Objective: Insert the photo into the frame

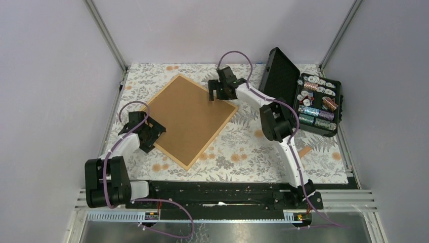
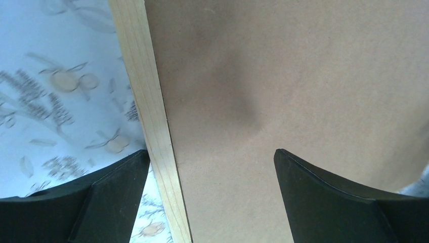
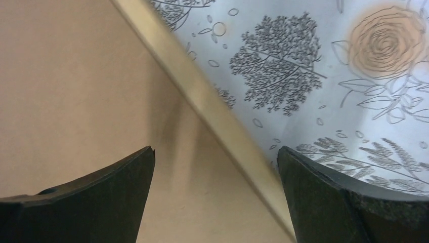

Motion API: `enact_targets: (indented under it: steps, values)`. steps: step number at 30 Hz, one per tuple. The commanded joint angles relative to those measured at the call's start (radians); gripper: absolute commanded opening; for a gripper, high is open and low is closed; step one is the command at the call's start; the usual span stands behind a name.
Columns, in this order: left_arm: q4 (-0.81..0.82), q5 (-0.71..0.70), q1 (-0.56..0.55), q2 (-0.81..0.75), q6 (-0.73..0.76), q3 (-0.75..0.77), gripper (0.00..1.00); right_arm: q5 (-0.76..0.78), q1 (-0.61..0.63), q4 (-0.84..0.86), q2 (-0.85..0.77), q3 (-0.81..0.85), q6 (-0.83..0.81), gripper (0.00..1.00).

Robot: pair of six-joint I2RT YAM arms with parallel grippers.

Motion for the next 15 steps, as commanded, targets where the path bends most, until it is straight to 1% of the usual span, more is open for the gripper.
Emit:
enact_targets:
  steps: [1, 4, 6, 11, 13, 15]
  values:
    - [0.179, 0.145, 0.015, 0.065, 0.053, -0.023, 0.99, -0.215, 0.007, 0.009, -0.058, -0.123, 0.103, 0.96]
    - [0.225, 0.188, 0.024, 0.105, 0.075, -0.013, 0.98, -0.333, 0.021, 0.078, -0.155, -0.286, 0.18, 0.94]
    - [0.23, 0.209, 0.026, 0.153, 0.095, 0.013, 0.98, -0.359, 0.046, 0.11, -0.227, -0.385, 0.206, 0.93]
    - [0.21, 0.237, 0.036, 0.23, 0.121, 0.074, 0.99, -0.323, 0.115, 0.133, -0.391, -0.57, 0.219, 0.93]
    - [0.209, 0.249, 0.04, 0.242, 0.123, 0.082, 0.98, -0.278, 0.12, 0.116, -0.436, -0.609, 0.22, 0.93]
    - [0.187, 0.249, 0.048, 0.245, 0.133, 0.093, 0.99, -0.19, 0.12, 0.036, -0.453, -0.598, 0.176, 0.94]
